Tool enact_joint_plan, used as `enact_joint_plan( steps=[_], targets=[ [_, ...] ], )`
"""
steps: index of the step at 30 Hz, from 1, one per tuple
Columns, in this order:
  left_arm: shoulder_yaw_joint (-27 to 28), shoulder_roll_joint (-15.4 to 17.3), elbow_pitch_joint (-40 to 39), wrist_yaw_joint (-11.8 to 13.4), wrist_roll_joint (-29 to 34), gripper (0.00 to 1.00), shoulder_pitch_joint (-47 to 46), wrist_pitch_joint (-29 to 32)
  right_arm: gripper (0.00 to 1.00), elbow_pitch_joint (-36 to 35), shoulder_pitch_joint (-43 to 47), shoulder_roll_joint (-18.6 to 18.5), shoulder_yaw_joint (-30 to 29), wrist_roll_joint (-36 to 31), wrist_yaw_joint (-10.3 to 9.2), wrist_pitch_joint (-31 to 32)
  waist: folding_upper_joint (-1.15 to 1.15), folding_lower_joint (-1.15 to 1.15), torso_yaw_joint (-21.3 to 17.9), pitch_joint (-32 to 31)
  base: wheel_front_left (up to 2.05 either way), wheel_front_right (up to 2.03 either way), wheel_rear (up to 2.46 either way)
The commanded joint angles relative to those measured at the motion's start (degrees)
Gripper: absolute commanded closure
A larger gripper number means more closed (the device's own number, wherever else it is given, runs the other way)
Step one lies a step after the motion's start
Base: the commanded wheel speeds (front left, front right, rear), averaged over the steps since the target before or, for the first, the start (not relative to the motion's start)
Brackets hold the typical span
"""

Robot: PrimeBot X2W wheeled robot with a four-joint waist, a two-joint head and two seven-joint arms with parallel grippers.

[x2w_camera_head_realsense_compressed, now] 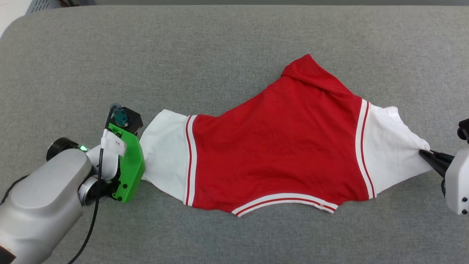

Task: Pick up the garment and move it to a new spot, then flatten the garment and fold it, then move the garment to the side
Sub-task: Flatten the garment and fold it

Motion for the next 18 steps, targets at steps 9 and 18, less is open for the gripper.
enact_joint_plan(
  steps=[9,18],
  targets=[
    [-0.2,2.7,-4.6,-0.2,-1.3,1.00,-0.9,-12.8,1.00,0.7,-2.5,-0.9,0.1,0.2,-0.03,-5.9,0.00,0.00,0.8,-4.5,0.00,0.00,0.00],
    [5.2,5.7,-14.2,1.6,0.6,1.00,-4.2,-22.7,1.00,-2.1,-3.9,-1.9,-4.9,-0.7,-0.03,-10.6,0.00,0.00,1.4,-8.4,0.00,0.00,0.00]
  ],
)
